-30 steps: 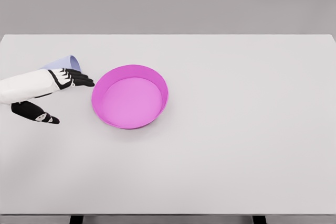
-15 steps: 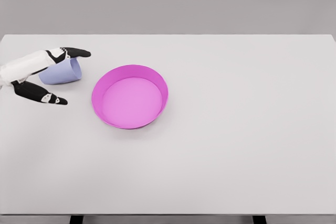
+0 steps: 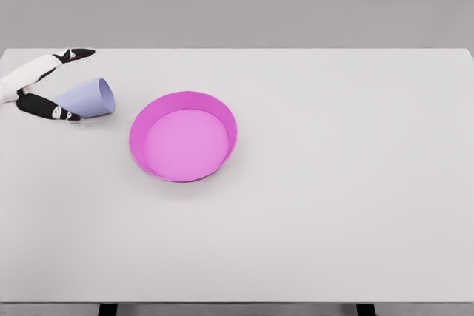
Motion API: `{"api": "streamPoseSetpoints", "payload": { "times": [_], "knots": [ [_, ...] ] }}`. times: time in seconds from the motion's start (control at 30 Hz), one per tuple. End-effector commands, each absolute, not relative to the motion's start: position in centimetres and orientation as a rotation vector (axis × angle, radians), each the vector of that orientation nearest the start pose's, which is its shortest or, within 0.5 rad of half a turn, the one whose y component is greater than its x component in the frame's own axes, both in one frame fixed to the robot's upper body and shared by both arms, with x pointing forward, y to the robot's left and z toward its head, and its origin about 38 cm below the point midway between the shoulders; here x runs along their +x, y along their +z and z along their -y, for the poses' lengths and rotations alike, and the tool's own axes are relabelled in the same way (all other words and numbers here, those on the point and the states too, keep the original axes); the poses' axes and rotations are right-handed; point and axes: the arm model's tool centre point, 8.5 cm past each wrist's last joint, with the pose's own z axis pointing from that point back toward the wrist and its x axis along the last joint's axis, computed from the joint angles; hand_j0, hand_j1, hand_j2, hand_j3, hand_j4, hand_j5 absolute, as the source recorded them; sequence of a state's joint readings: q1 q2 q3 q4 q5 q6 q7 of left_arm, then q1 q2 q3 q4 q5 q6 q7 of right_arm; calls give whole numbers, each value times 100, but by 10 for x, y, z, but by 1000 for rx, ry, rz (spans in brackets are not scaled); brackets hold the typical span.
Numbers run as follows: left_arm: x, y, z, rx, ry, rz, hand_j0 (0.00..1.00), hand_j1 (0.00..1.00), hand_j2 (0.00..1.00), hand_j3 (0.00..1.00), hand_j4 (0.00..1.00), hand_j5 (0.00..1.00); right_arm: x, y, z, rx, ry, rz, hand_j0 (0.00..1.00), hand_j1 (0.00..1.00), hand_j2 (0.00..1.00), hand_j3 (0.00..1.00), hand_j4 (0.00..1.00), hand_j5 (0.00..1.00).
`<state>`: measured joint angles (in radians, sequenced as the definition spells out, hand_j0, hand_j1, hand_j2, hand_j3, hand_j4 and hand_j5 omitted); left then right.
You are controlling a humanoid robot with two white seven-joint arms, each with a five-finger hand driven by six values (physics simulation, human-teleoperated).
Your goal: Flip the cup with left arm and place it on the plate
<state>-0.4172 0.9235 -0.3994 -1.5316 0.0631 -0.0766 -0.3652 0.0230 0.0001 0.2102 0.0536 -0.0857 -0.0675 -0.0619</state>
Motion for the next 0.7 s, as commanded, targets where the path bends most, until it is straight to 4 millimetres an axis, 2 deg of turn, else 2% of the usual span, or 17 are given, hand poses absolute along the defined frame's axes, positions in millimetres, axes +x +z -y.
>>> {"api": "streamPoseSetpoints", "payload": {
  "times": [0.0,0.1,0.2,0.27,0.3,0.47,0.67],
  "knots": [
    [430,223,-391,440,-1215,1363,100,100,100,100,100,100,-25,-259,280,-152,124,-10,100,100,100,100,100,100],
    [436,215,-377,473,-1250,1365,100,100,100,100,100,100,-25,-259,280,-151,124,-10,100,100,100,100,100,100],
    [436,210,-373,448,-1245,1366,100,100,100,100,100,100,-25,-259,280,-151,126,-10,100,100,100,100,100,100],
    [438,194,-358,399,-1239,1369,100,100,100,100,100,100,-25,-259,280,-151,124,-10,100,100,100,100,100,100],
    [440,191,-357,397,-1236,1365,100,100,100,100,100,100,-25,-259,280,-151,124,-10,100,100,100,100,100,100],
    [450,184,-370,426,-1210,1322,100,100,100,100,100,100,-25,-259,280,-151,124,-10,100,100,100,100,100,100],
    [453,177,-374,453,-1190,1234,100,100,100,100,100,100,-25,-259,280,-152,124,-10,100,100,100,100,100,100]
  ]
}}
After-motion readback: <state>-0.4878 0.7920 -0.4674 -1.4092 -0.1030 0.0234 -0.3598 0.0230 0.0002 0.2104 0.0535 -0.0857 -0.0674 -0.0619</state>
